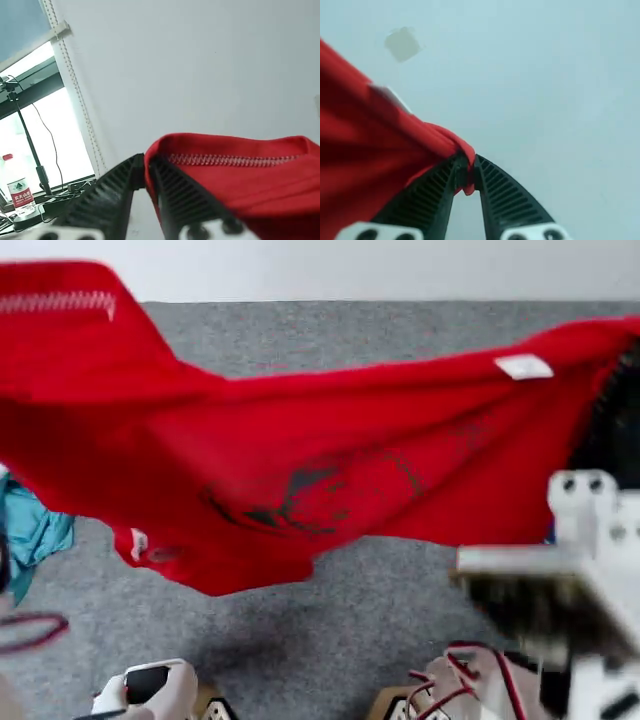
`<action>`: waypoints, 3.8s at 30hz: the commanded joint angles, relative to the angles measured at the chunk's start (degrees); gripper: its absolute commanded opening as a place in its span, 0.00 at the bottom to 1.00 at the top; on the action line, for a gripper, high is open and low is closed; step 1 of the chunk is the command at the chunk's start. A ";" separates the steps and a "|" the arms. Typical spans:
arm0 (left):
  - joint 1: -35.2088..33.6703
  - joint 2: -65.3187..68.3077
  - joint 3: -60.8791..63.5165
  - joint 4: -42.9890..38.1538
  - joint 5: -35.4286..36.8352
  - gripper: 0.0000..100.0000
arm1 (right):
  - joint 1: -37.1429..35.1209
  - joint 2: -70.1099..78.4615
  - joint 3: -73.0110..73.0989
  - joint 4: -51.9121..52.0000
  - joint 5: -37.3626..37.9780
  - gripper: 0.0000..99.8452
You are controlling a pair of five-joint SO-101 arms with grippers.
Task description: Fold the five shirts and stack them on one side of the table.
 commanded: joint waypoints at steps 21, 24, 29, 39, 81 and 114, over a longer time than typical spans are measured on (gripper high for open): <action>0.18 11.08 1.71 0.35 -0.53 0.00 | 3.12 -12.88 52.13 2.15 0.53 0.01; 0.18 18.55 1.71 4.13 -0.53 0.00 | -1.10 -12.79 60.66 0.84 0.26 0.01; 0.18 33.67 1.45 6.33 -0.62 0.00 | -4.26 -12.79 79.21 -14.46 0.26 0.01; 1.76 56.44 1.19 -8.53 -0.70 0.00 | -4.44 -8.48 110.51 -60.44 4.48 0.01; 3.69 68.31 -14.90 16.88 -16.62 0.00 | -5.85 26.15 72.88 -40.84 13.71 0.01; 10.20 5.98 89.36 16.79 -36.66 0.00 | -2.59 25.80 73.23 0.31 17.93 0.01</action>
